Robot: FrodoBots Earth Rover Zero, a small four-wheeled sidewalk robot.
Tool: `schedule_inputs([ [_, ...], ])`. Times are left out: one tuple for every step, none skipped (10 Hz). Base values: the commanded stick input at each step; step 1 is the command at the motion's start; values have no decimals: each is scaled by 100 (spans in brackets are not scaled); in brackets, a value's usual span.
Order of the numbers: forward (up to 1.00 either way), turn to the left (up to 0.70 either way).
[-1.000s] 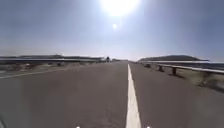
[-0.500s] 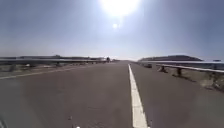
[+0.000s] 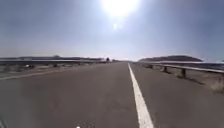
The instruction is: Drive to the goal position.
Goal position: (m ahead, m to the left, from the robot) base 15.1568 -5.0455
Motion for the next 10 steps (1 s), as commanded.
schedule_inputs([
  [70, 0],
  [70, 0],
  [70, 0],
  [70, 0],
  [70, 0],
  [70, 0],
  [70, 0],
  [70, 0],
  [70, 0],
  [70, 0],
])
